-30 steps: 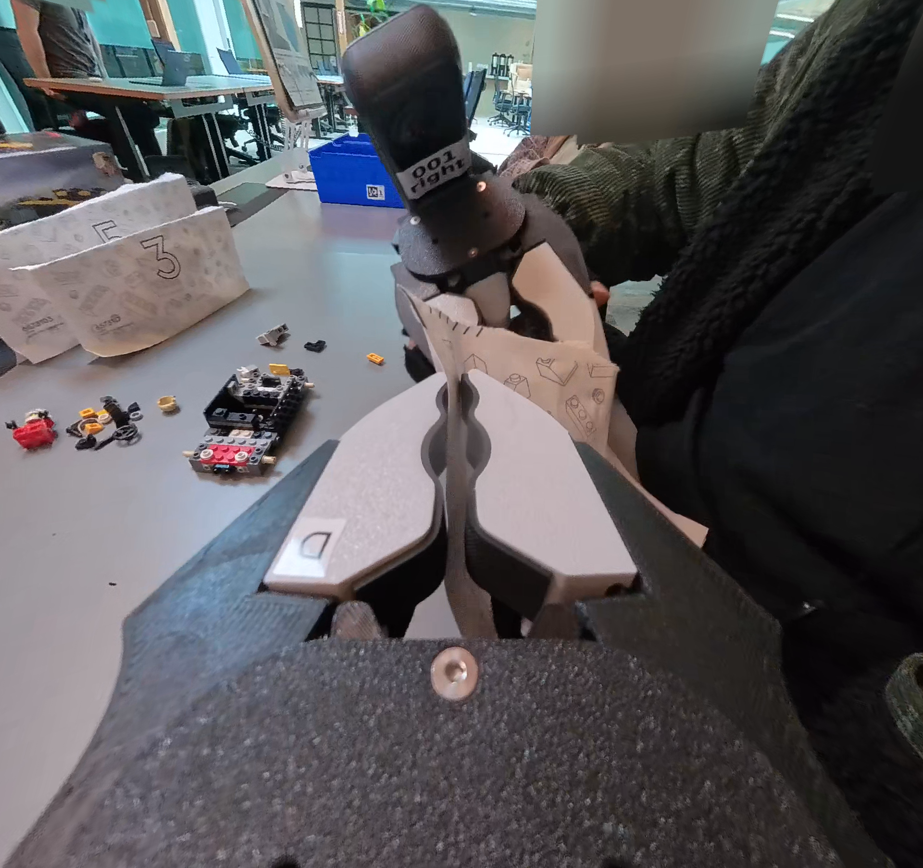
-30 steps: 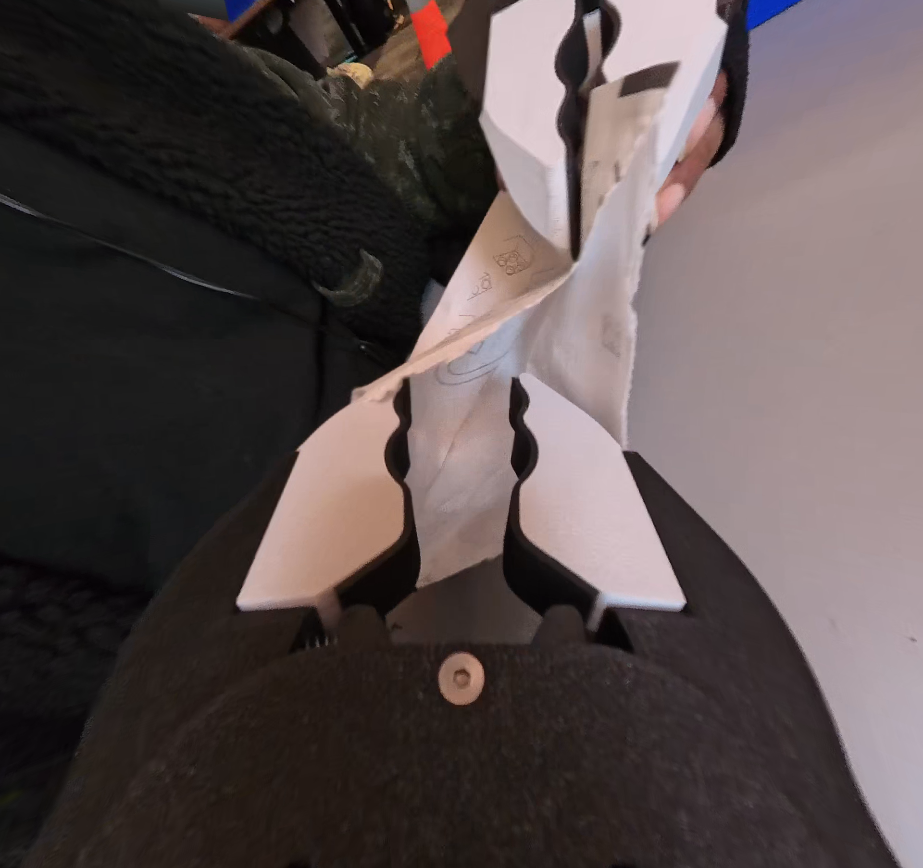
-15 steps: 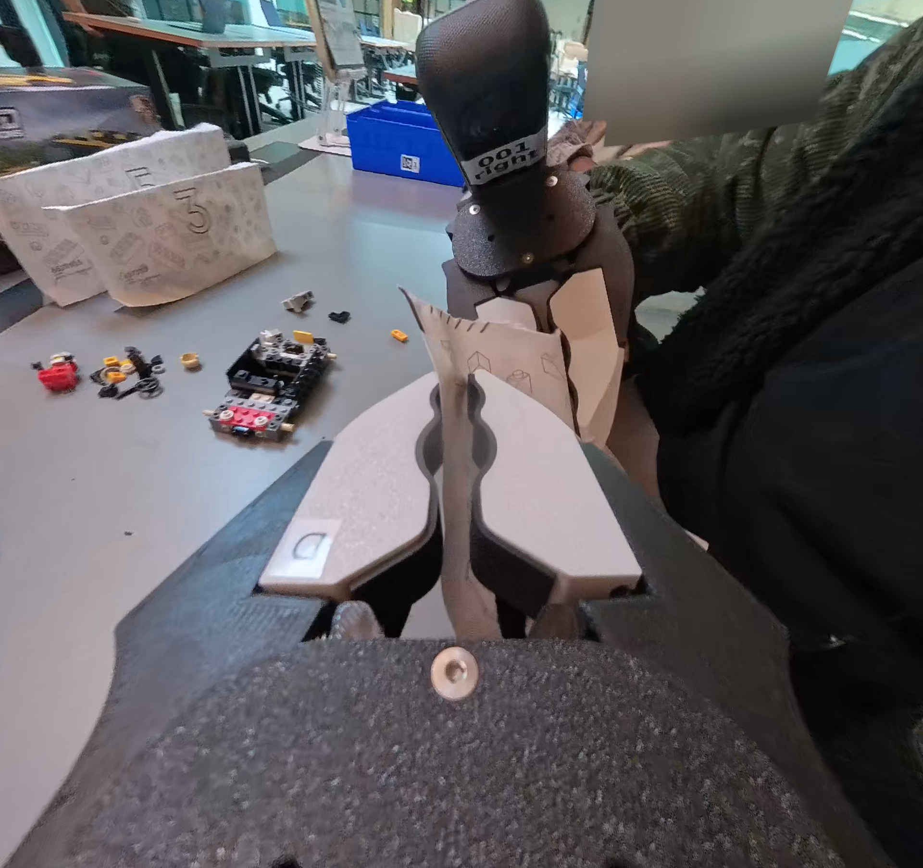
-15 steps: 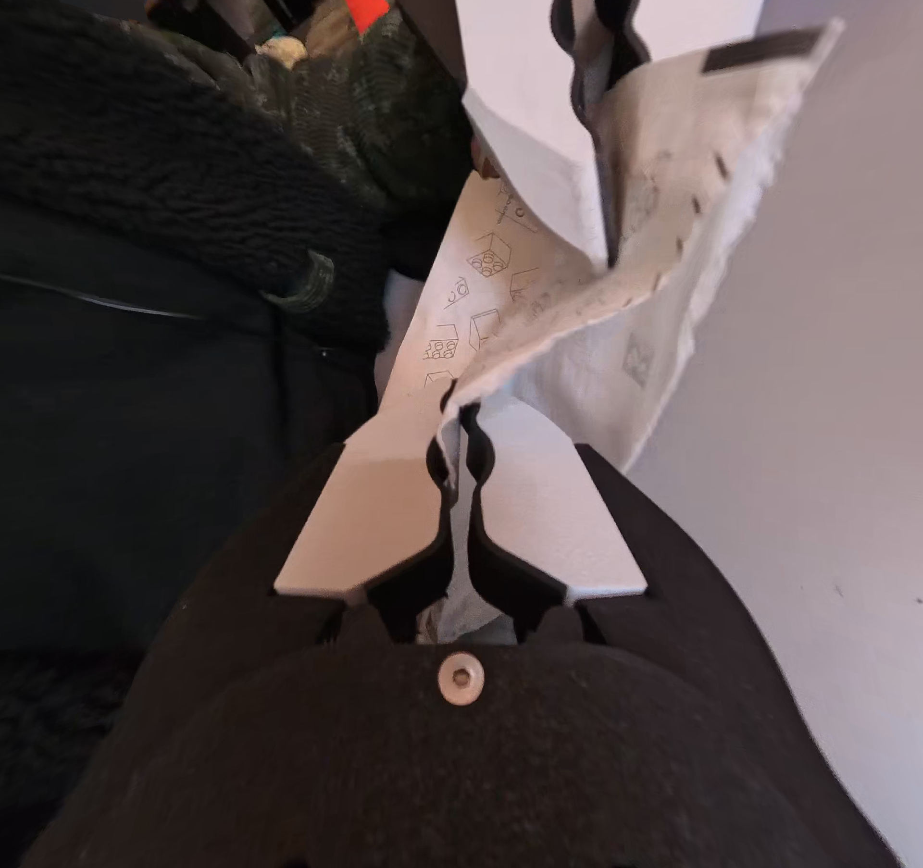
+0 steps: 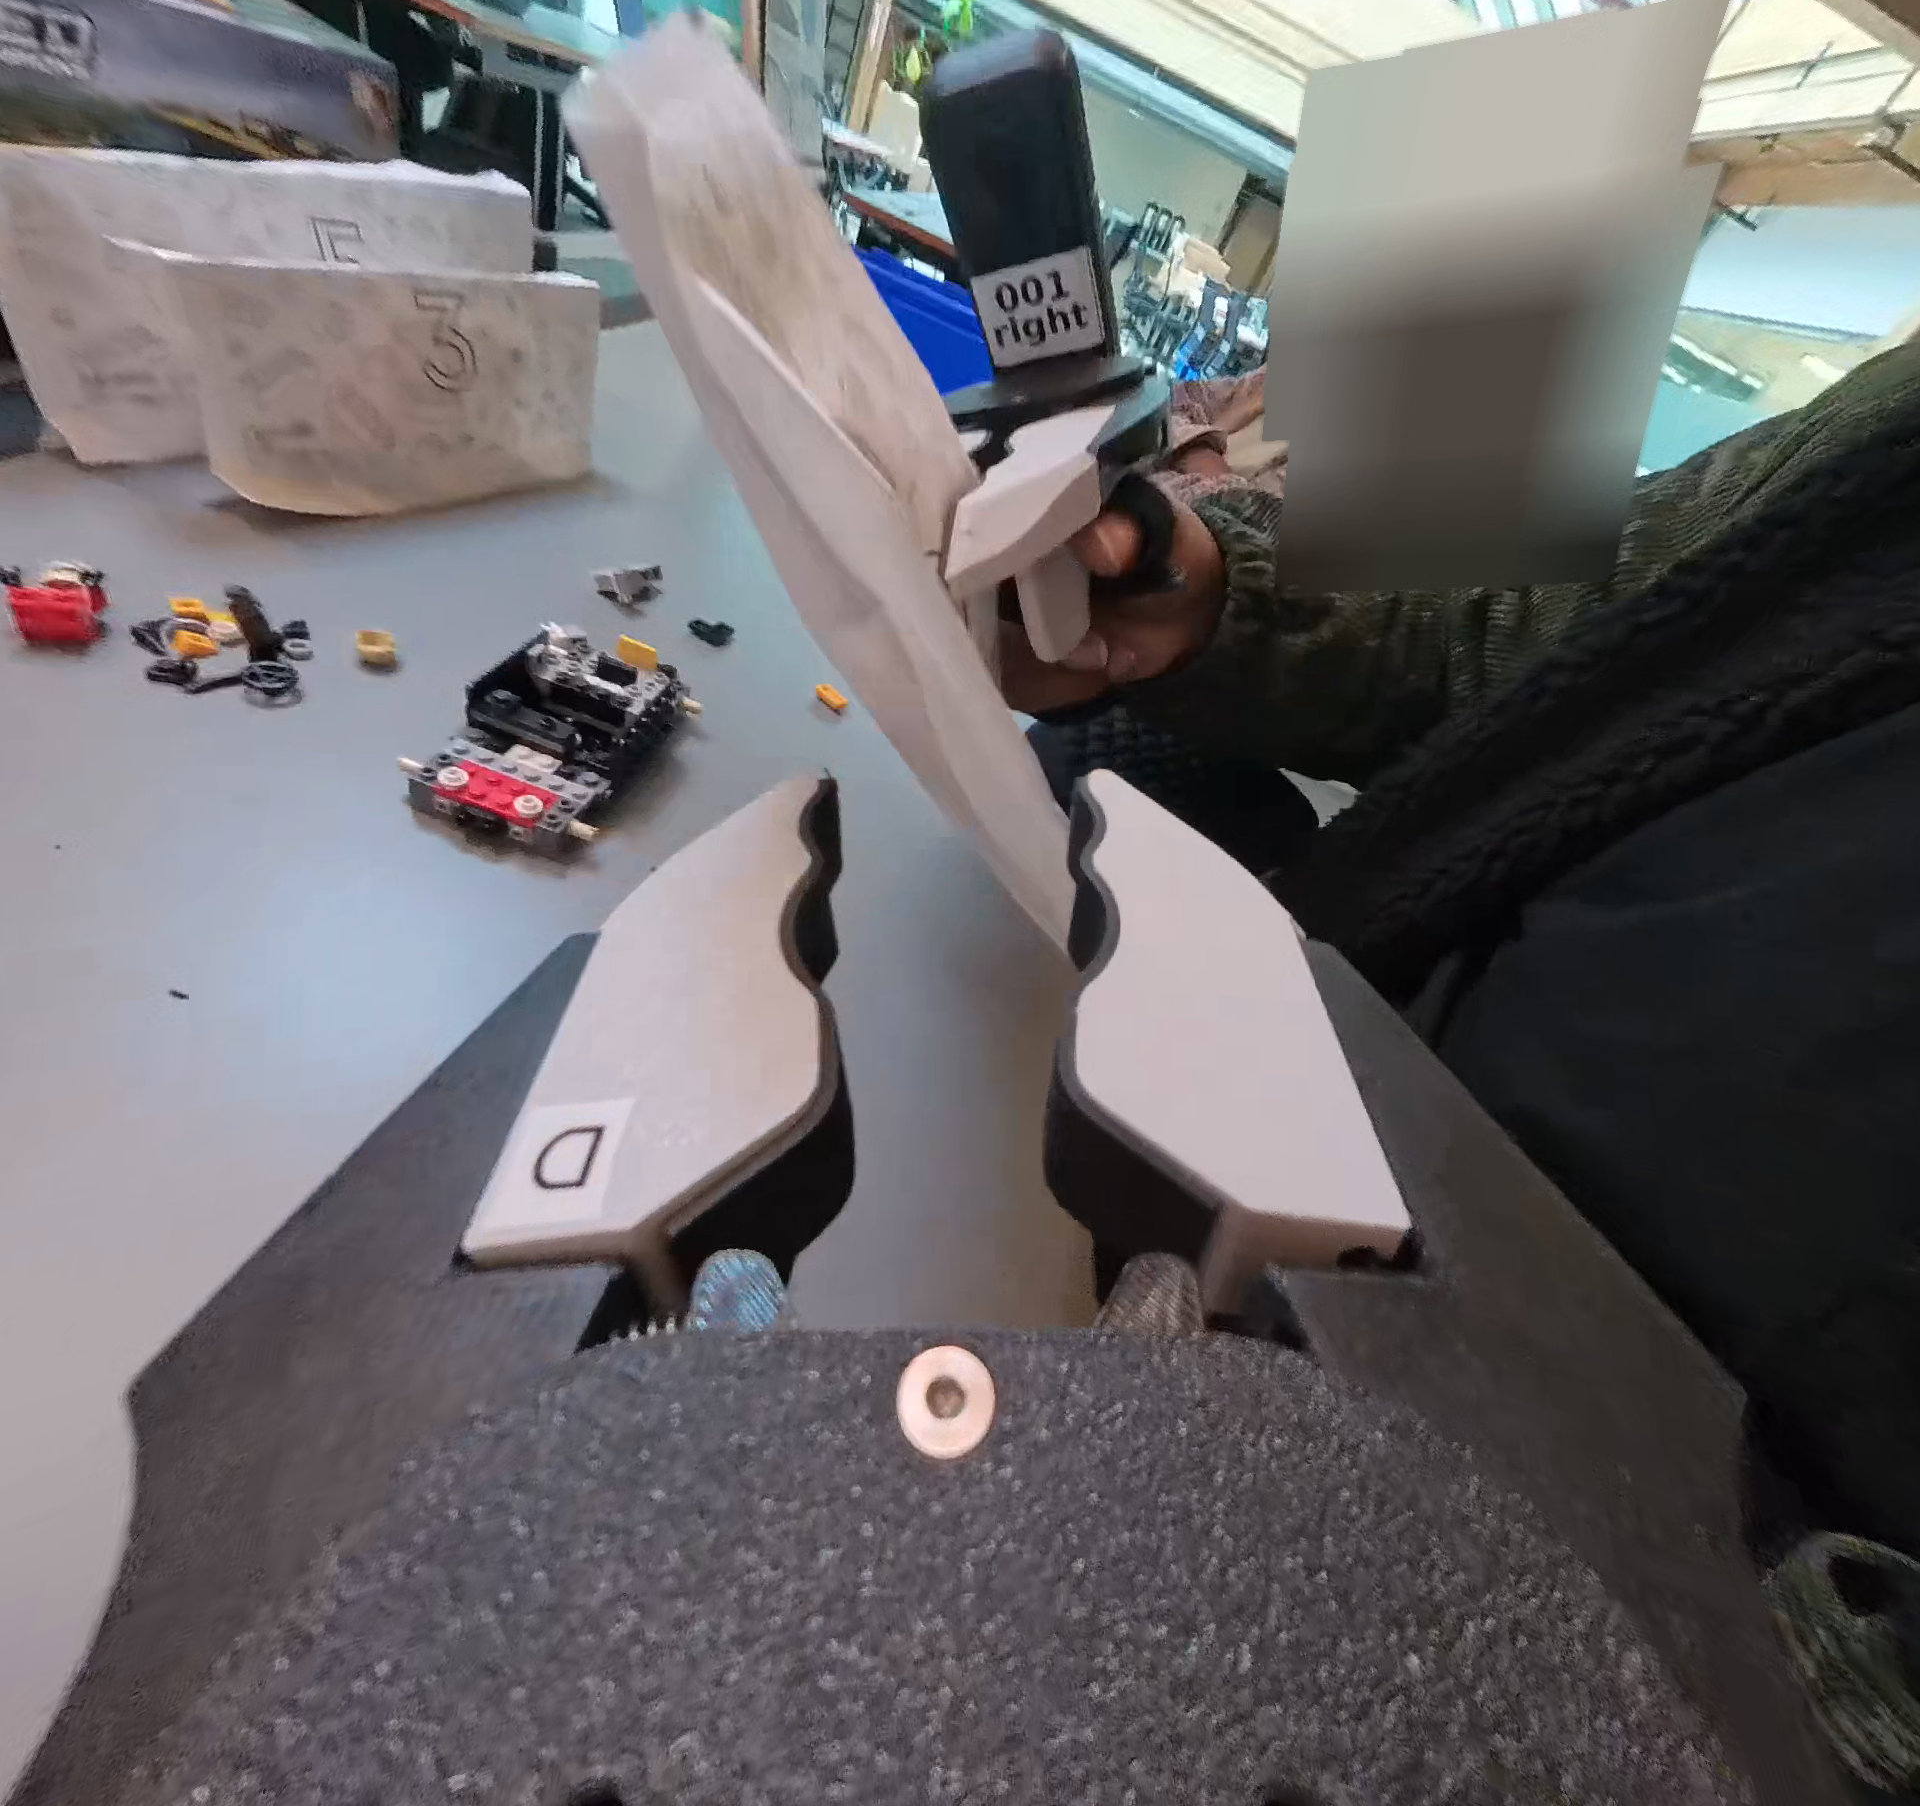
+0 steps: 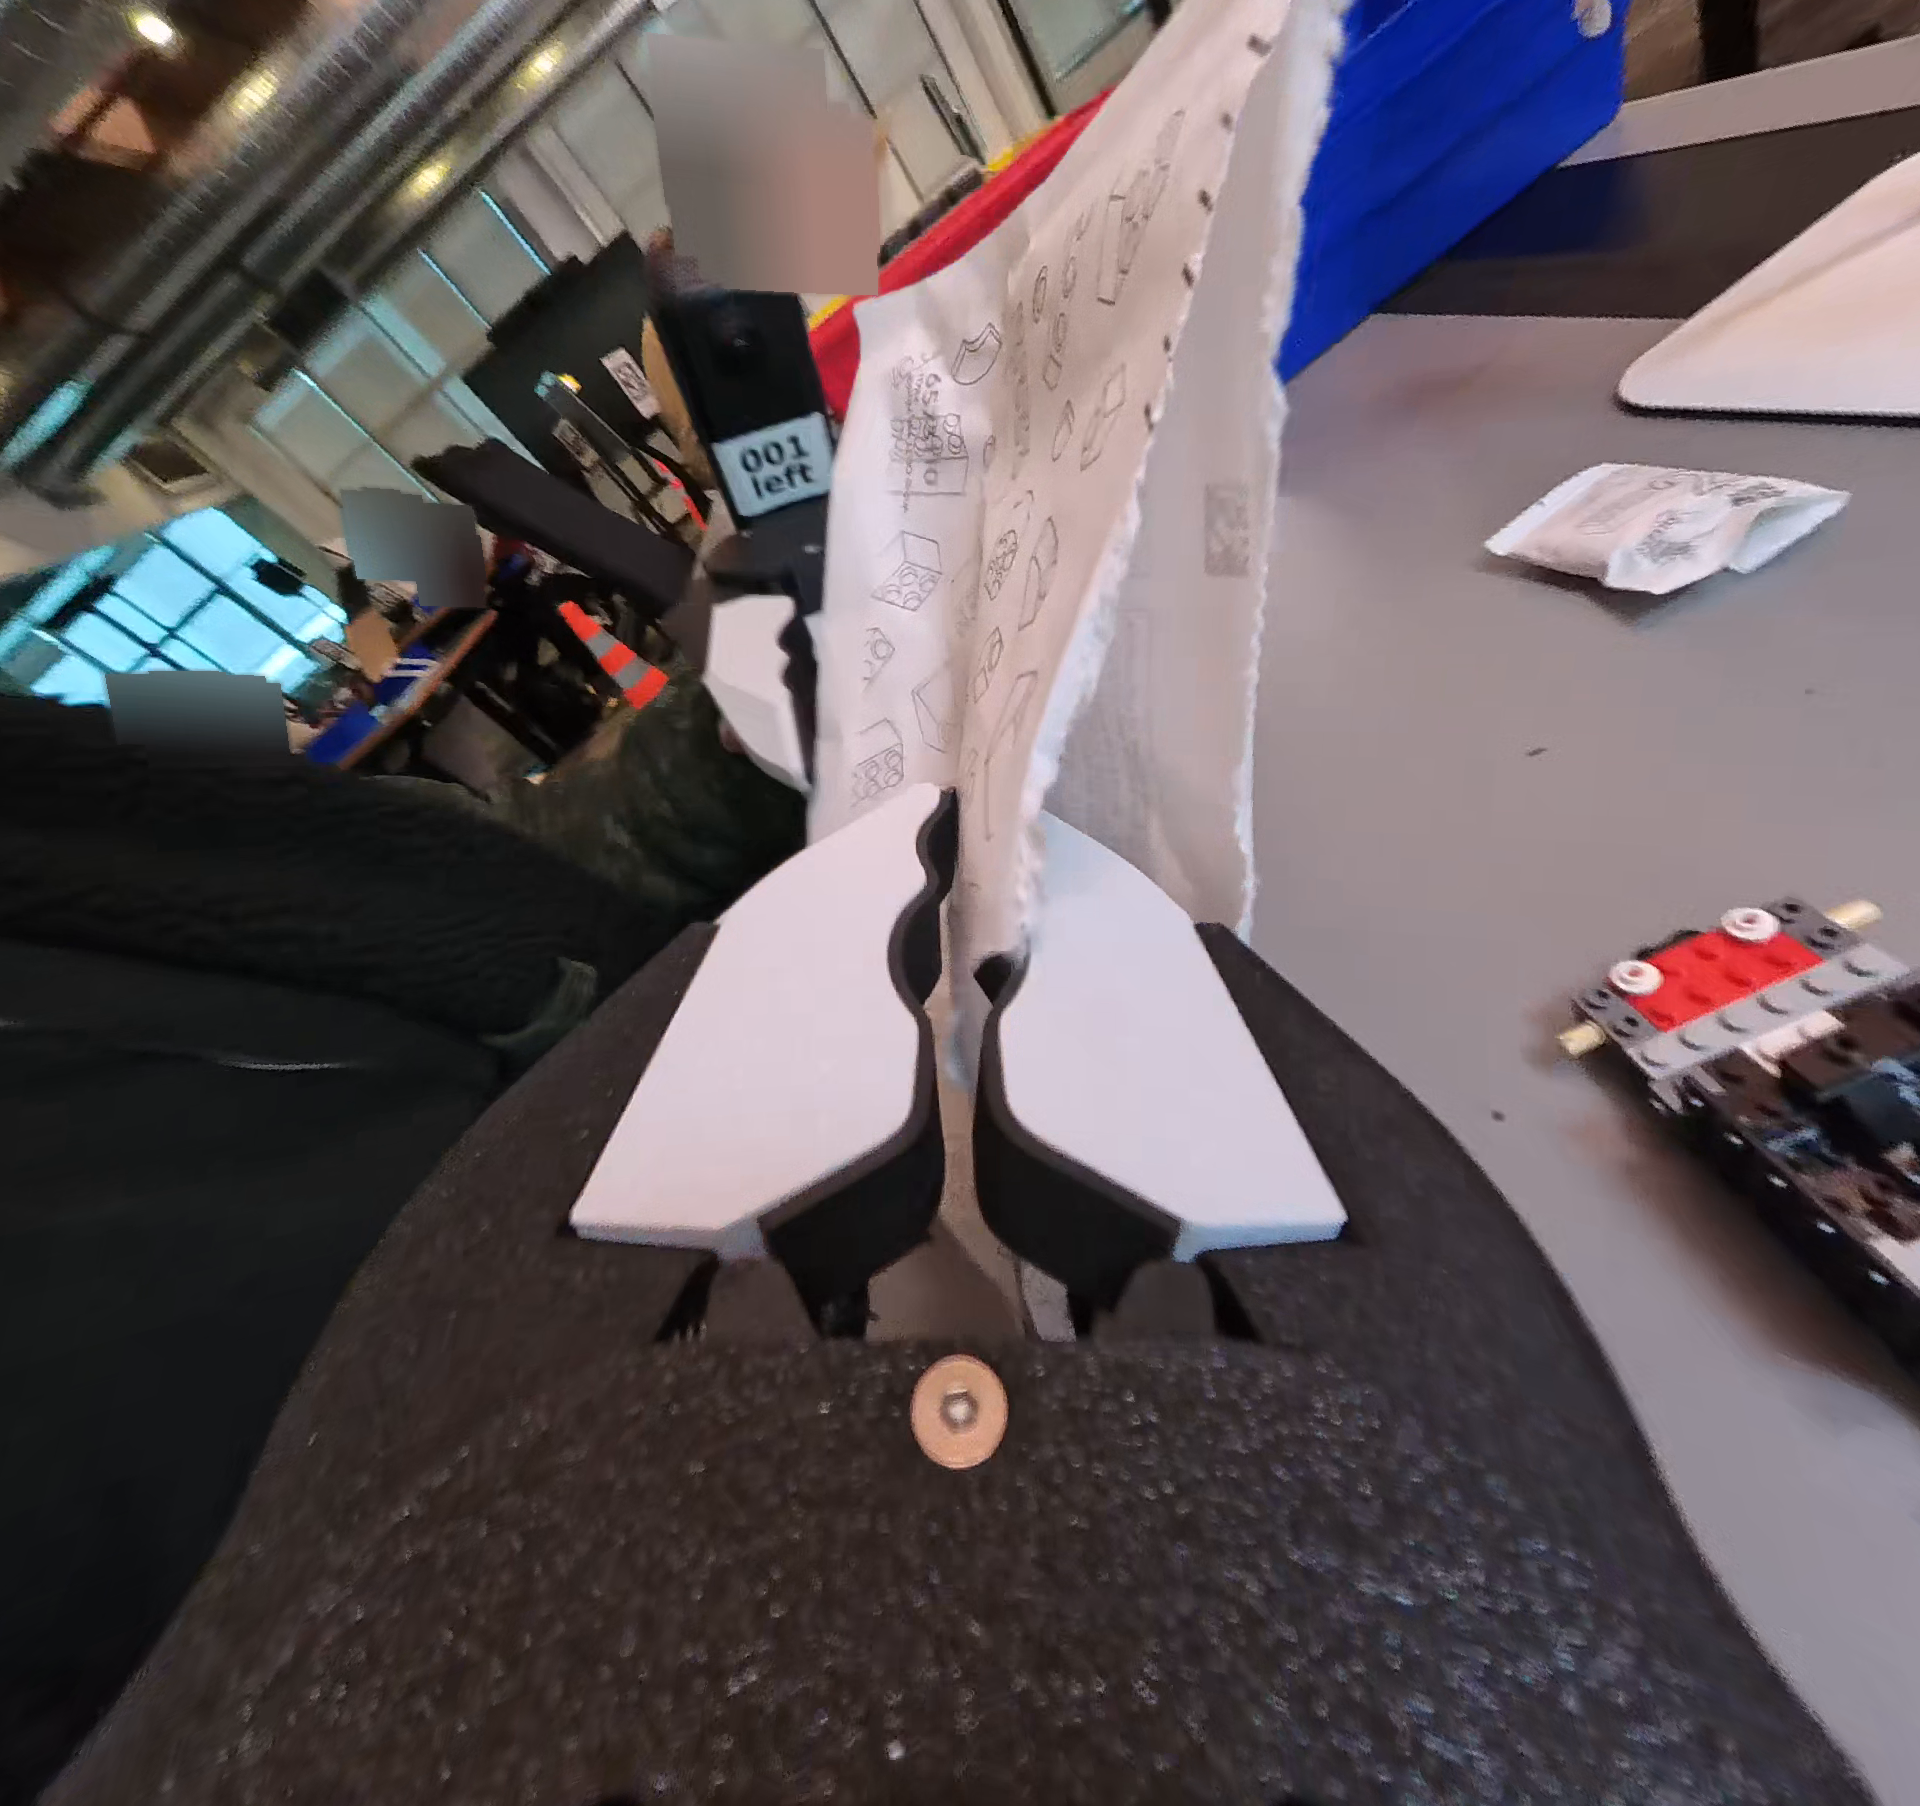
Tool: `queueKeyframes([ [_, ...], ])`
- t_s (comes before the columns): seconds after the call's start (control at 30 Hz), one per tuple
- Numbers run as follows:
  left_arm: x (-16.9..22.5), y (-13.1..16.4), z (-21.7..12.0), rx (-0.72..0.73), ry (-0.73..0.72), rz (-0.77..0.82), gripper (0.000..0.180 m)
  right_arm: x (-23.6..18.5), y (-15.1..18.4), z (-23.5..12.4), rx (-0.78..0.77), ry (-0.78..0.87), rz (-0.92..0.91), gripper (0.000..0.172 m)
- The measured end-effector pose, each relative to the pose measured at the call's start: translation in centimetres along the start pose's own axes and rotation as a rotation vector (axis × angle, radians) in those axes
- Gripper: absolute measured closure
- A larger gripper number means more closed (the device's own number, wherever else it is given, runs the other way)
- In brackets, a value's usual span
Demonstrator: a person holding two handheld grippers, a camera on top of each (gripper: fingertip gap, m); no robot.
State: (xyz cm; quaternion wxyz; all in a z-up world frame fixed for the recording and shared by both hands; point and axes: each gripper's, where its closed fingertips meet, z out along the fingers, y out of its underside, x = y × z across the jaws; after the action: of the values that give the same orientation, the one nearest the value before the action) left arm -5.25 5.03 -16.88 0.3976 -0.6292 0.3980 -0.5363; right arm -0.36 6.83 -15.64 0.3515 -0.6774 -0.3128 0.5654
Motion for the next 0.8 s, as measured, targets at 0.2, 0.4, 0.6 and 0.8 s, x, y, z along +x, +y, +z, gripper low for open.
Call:
queueKeyframes([
  [0.2, -1.5, 0.1, -0.6, 0.017, -0.008, -0.078, 0.152, -3.0, -0.1, -0.1, 0.039, -0.252, 0.067, 0.172],
  [0.4, -0.6, 0.4, 0.1, 0.009, 0.048, -0.075, 0.138, -6.6, 1.5, -1.3, -0.024, -0.576, 0.091, 0.172],
  [0.6, -0.8, -0.9, -1.5, 0.045, 0.002, 0.035, 0.134, -2.7, 2.1, -0.5, -0.091, -0.278, -0.013, 0.172],
  [0.8, -0.7, -4.1, -3.5, 0.023, -0.163, 0.267, 0.144, -0.2, 4.6, -0.6, -0.480, 0.059, -0.353, 0.172],
])
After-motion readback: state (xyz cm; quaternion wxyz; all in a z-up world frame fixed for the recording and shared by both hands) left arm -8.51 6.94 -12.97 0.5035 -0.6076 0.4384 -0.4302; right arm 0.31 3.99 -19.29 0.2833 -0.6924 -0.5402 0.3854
